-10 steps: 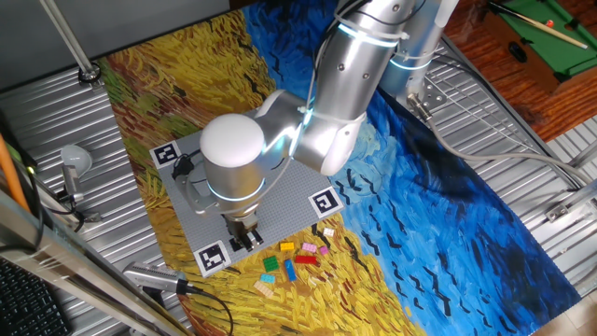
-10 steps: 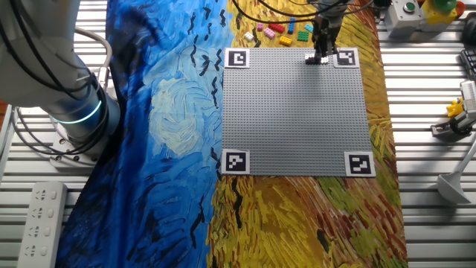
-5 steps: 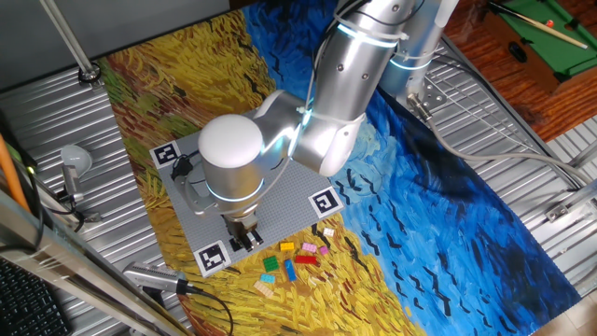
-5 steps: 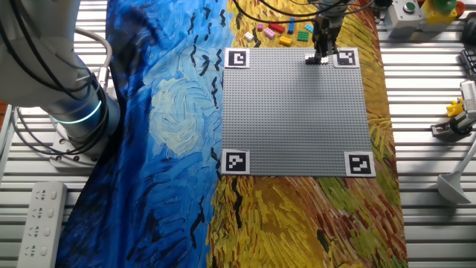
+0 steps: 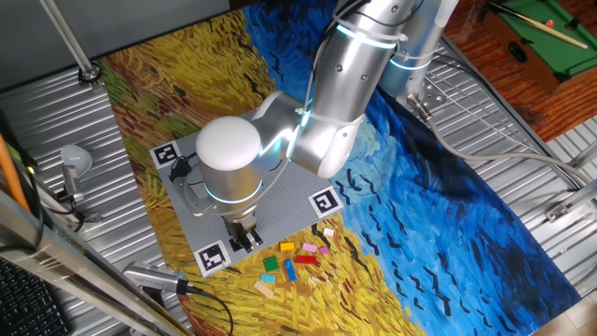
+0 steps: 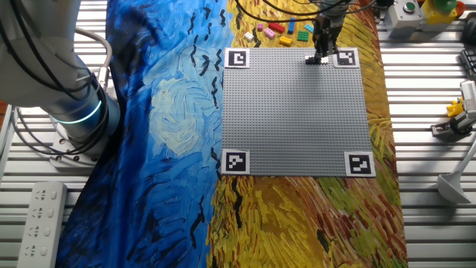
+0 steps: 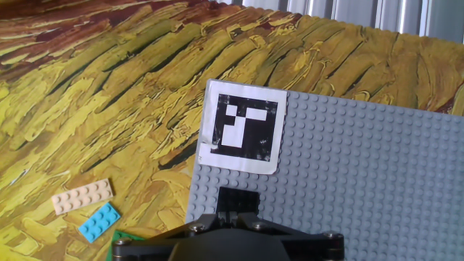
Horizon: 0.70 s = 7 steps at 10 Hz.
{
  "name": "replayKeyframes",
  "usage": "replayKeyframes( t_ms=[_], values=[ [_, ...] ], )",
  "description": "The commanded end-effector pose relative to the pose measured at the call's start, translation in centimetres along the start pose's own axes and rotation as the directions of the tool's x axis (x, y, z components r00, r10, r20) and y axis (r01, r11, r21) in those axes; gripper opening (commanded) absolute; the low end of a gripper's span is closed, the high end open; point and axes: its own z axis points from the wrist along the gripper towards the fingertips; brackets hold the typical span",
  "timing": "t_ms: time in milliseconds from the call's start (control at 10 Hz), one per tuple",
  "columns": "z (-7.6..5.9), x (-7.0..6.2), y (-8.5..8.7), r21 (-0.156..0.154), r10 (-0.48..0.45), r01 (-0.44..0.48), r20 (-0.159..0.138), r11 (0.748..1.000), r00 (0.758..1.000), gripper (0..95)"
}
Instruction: Stack small Lego blocks randomly, one at a time
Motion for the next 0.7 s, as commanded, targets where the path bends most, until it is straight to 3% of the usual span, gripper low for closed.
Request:
replayKeyframes(
  t_ms=[100, 700],
  values=[
    [-0.21, 0.05, 0.04, 0.000, -0.001, 0.001, -0.003, 1.000, 1.000, 0.0],
    [-0.77, 0.05, -0.06, 0.001, -0.006, 0.006, -0.001, 1.000, 1.000, 0.0]
  ],
)
